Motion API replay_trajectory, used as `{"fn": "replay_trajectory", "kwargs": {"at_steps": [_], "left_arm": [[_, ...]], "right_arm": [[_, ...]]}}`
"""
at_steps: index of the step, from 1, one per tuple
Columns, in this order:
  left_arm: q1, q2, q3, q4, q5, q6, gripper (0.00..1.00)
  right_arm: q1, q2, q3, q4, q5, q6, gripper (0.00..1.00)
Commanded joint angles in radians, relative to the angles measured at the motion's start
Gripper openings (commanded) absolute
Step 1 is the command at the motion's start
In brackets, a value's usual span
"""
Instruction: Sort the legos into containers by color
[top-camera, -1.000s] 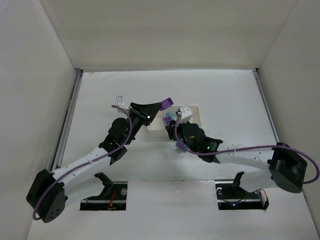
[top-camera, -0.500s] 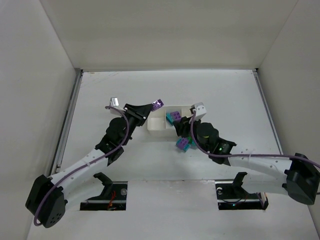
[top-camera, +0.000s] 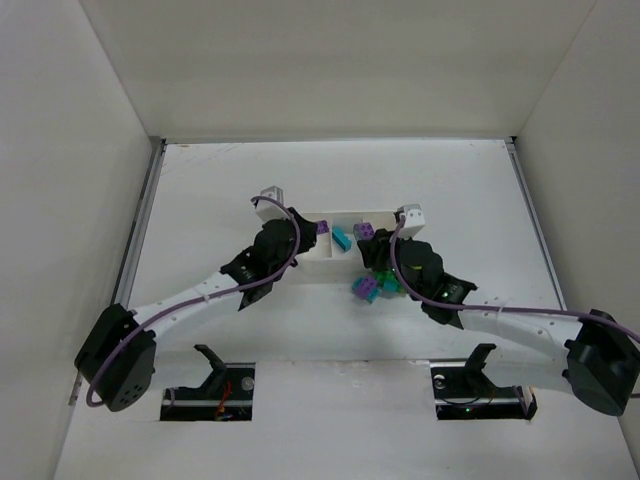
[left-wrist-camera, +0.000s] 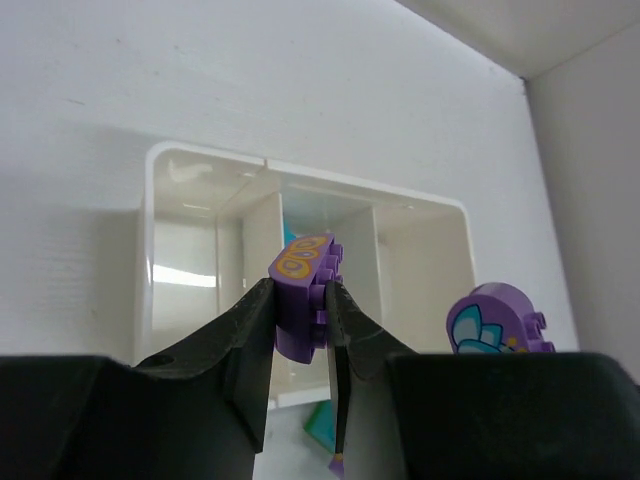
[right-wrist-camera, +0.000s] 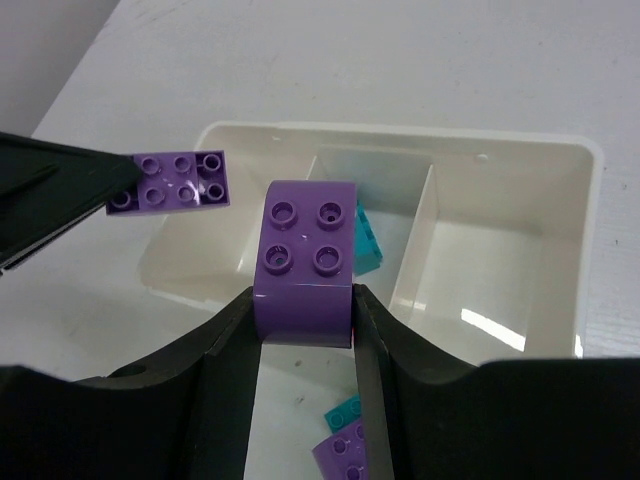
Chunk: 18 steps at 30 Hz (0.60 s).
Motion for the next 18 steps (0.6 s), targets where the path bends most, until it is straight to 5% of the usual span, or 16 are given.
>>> {"fn": "replay_trajectory", "kwargs": {"at_steps": [1, 9, 15, 18], "left_arm": [[-0.015, 0.045, 0.065, -0.031, -0.102, 0.158, 0.11], [0.005, 0.158, 0.105, -0.028, -0.119, 0.204, 0.18], [0.013, 0.142, 0.099, -0.018, -0.118, 0.218, 0.42], [0.011, 0.09, 0.095, -0.018, -0.113, 0.232, 0.47]], "right_arm": [[-0.003, 0.007, 0.005, 0.04, -0.026, 0.017, 0.34], [0.002, 0.017, 0.007, 0.063, -0.038, 0.027, 0.35], [0.014, 0.054, 0.033, 0.07, -0.049, 0.04, 0.35], [0.028, 0.095, 0.071, 0.06, -0.05, 0.041, 0.35]]}}
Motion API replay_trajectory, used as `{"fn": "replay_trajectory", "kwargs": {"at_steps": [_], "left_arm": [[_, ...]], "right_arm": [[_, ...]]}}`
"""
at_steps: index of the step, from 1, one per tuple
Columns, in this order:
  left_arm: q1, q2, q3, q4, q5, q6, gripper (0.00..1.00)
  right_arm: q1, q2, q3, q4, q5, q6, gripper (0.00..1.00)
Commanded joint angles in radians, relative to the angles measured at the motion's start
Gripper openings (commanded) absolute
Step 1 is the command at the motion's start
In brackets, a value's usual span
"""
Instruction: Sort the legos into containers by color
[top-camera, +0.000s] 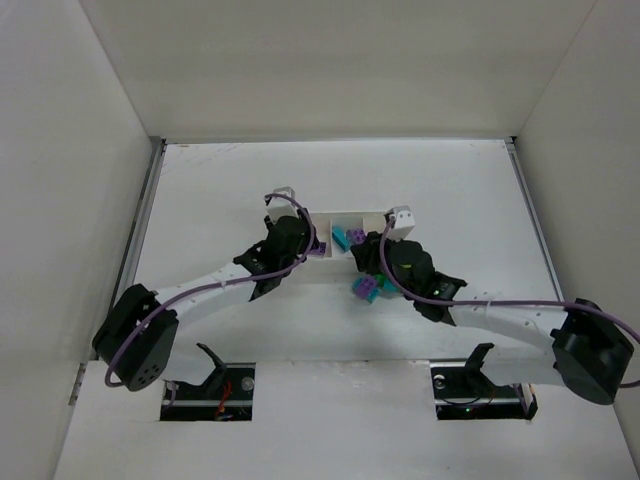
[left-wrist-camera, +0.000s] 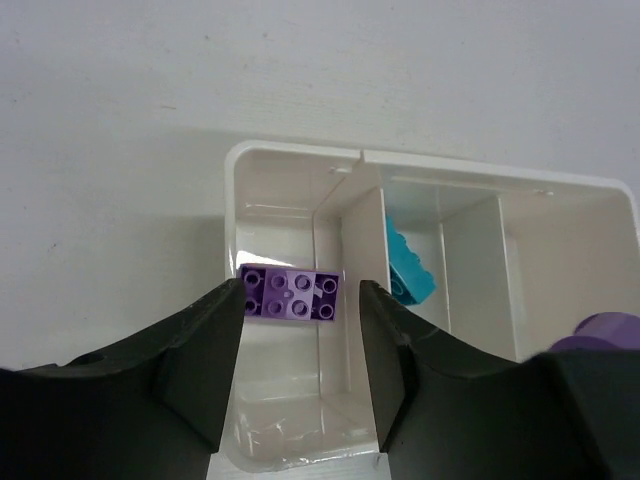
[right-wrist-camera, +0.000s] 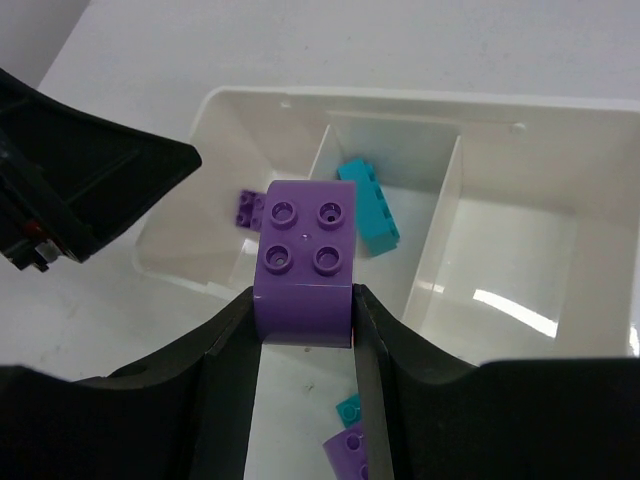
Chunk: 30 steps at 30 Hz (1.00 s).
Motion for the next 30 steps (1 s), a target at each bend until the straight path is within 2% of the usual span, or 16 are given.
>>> {"fn": "replay_trajectory", "kwargs": {"at_steps": [1, 7, 16, 17, 21, 24, 26, 27, 30], "left_arm": [[0.004, -0.099, 0.028, 0.031, -0.016, 0.034, 0.47], [-0.022, -0.255, -0.051, 0.017, -0.021, 0.007, 0.39], [-0.037, -0.533, -0.251, -0.083, -0.044, -0.118, 0.37], [-0.037, -0.556, -0.262, -0.101, -0.046, -0.125, 0.37], [-0.059, -0.603, -0.299, -0.137, -0.052, -0.141, 0.37], [-0.094, -0.614, -0.305, -0.17, -0.05, -0.142, 0.37], [-0.129, -0.61, -0.312, -0.172, -0.052, -0.136, 0.35], [-0.146, -0.602, -0.314, -0.173, -0.047, -0.135, 0.33], [-0.218, -0.571, -0.315, -0.163, -0.029, -0.127, 0.26]], "right_arm": [[0.026, 0.044, 0.081, 0.045, -0.012, 0.01, 0.35], [0.057, 0.169, 0.2, 0.015, -0.015, 0.024, 0.36], [0.071, 0.381, 0.363, -0.014, -0.022, 0.05, 0.38], [0.072, 0.395, 0.377, -0.016, -0.022, 0.05, 0.41], [0.075, 0.395, 0.396, -0.018, -0.006, 0.056, 0.64], [0.074, 0.331, 0.353, -0.016, 0.008, 0.053, 0.71], [0.074, 0.26, 0.292, -0.018, 0.026, 0.048, 0.69], [0.075, 0.214, 0.252, -0.018, 0.038, 0.048, 0.65], [0.092, 0.058, 0.114, -0.042, 0.063, 0.062, 0.42]]}}
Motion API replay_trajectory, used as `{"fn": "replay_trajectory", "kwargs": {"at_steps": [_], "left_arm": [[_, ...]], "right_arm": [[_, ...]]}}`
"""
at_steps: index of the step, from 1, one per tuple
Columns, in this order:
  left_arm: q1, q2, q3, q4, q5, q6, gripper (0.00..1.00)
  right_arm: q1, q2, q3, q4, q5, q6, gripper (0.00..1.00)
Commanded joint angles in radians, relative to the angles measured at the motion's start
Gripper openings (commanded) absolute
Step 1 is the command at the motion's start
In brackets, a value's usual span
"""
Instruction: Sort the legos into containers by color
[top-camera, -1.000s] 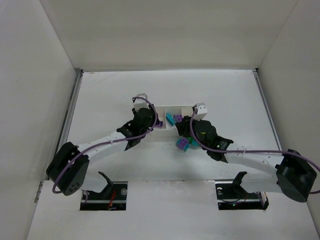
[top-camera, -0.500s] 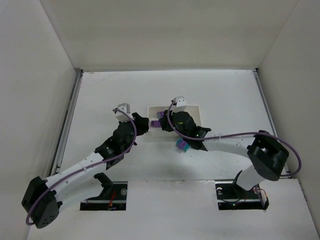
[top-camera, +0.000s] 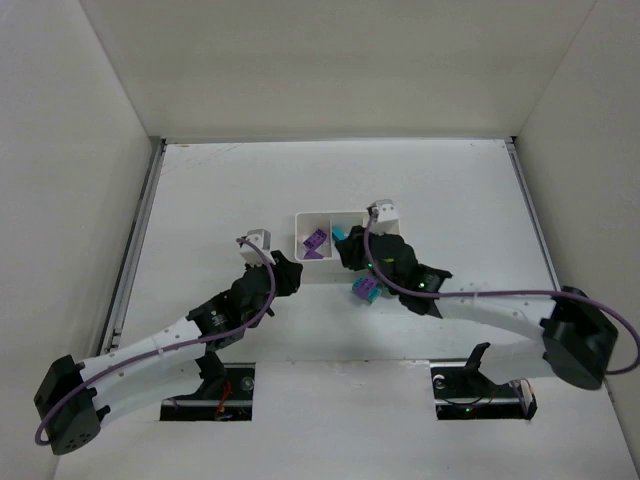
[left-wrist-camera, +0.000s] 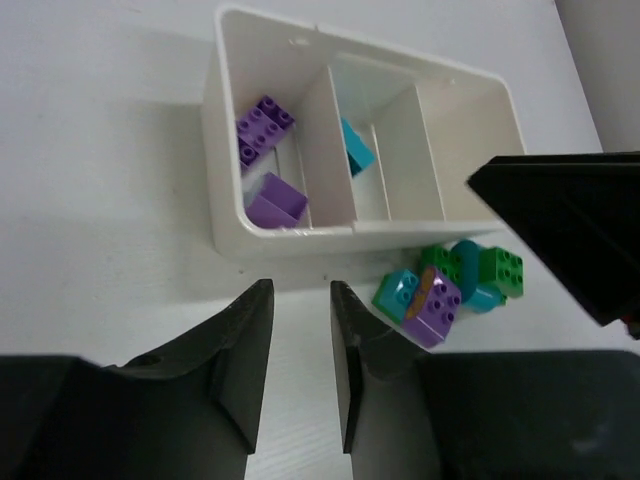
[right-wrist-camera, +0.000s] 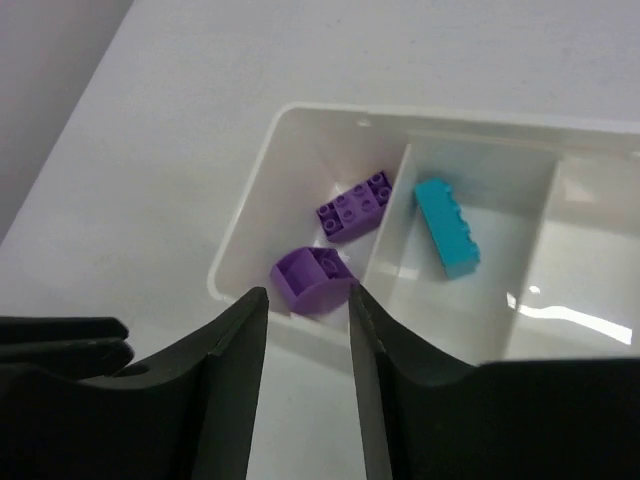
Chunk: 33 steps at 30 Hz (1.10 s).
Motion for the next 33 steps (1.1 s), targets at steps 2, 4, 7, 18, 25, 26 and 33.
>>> {"fn": "replay_trajectory", "kwargs": {"at_steps": [2, 4, 7, 18, 25, 26, 33], "left_arm": [[-0.108, 0.046, -0.013, 0.028, 0.002, 0.002, 0.24], [-0.148, 0.086, -0.014, 0.067, 0.006, 0.007, 0.24], [-0.191, 0.159, -0.011, 0.132, 0.0, -0.001, 0.26], [-0.216, 0.249, -0.008, 0.239, 0.006, -0.05, 0.29], [-0.216, 0.249, -0.032, 0.242, -0.003, -0.067, 0.3], [-0.211, 0.252, -0.036, 0.246, -0.003, -0.073, 0.3], [-0.208, 0.247, -0.049, 0.246, -0.009, -0.078, 0.31]], "right_arm": [[0.041, -0.225, -0.168, -0.059, 0.058, 0.039, 0.3], [0.059, -0.294, -0.213, -0.19, 0.059, 0.099, 0.28], [0.081, -0.337, -0.234, -0.322, 0.064, 0.161, 0.35], [0.101, -0.217, -0.161, -0.47, 0.065, 0.23, 0.74], [0.065, -0.161, -0.138, -0.372, 0.048, 0.207, 0.71], [0.064, -0.148, -0.128, -0.363, 0.056, 0.195, 0.71], [0.033, -0.049, -0.092, -0.378, 0.081, 0.179, 0.67]]}}
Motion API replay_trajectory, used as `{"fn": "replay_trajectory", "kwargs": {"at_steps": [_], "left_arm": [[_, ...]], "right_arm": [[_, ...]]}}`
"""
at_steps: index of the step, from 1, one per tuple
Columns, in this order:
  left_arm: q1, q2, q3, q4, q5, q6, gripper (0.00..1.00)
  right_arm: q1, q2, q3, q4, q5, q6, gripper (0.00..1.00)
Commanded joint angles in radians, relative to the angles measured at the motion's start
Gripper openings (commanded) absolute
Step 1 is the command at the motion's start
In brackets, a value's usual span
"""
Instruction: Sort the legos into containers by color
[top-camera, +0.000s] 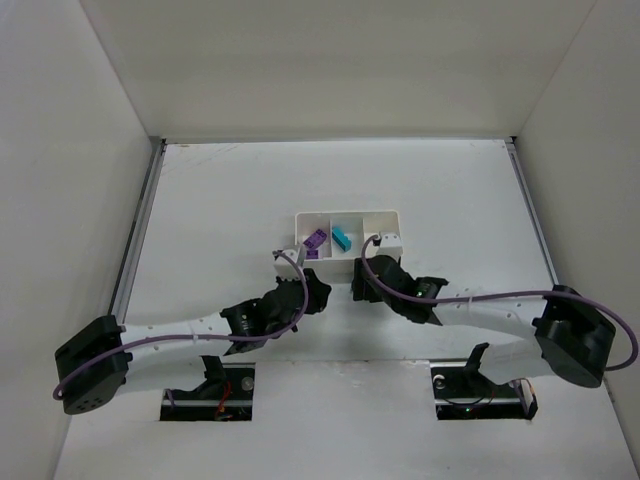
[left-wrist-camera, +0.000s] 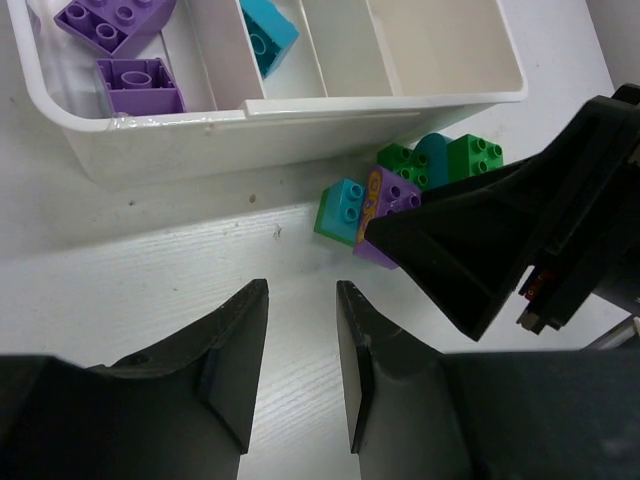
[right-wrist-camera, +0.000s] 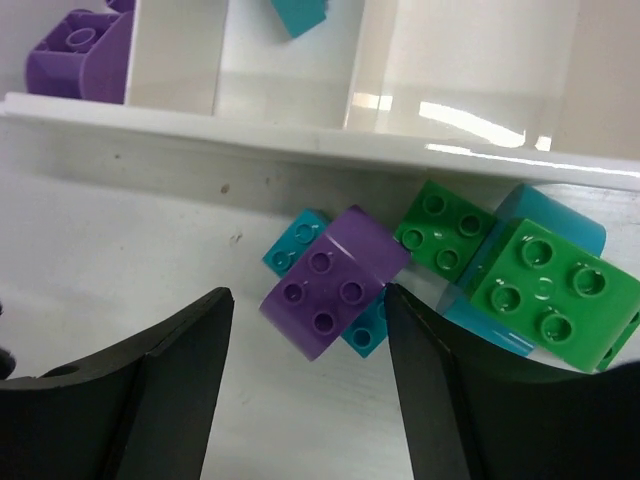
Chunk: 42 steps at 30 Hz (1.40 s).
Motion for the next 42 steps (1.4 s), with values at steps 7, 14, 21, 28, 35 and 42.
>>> {"fn": "replay_trajectory", "kwargs": {"at_steps": [7, 14, 21, 28, 35, 42], "left_arm": [[0.027, -0.033, -0.037, 0.048, -0.01, -0.025, 0.32], [0.027, -0.021, -0.04, 0.061, -0.008, -0.035, 0.36], [0.026, -0.038, -0.066, 0.068, -0.011, -0.055, 0.38], [0.027, -0.033, -0.067, 0.074, -0.005, -0.074, 0.44], [0.038, -0.049, -0.066, 0.146, 0.055, -0.146, 0.56], [0.092, -0.087, -0.135, 0.307, 0.102, -0.29, 0.62]], "right_arm": [[-0.01, 0.044, 0.041, 0.014, 0.095, -0.017, 0.52], [0.005, 0.113, 0.081, 0.017, 0.112, -0.037, 0.47], [0.005, 0.149, 0.099, 0.023, 0.102, -0.048, 0.5], [0.019, 0.106, 0.091, 0.043, 0.13, -0.044, 0.29], [0.012, -0.026, 0.079, 0.123, 0.032, -0.055, 0.25], [-0.033, -0.075, 0.064, 0.247, -0.102, -0.035, 0.26]]}}
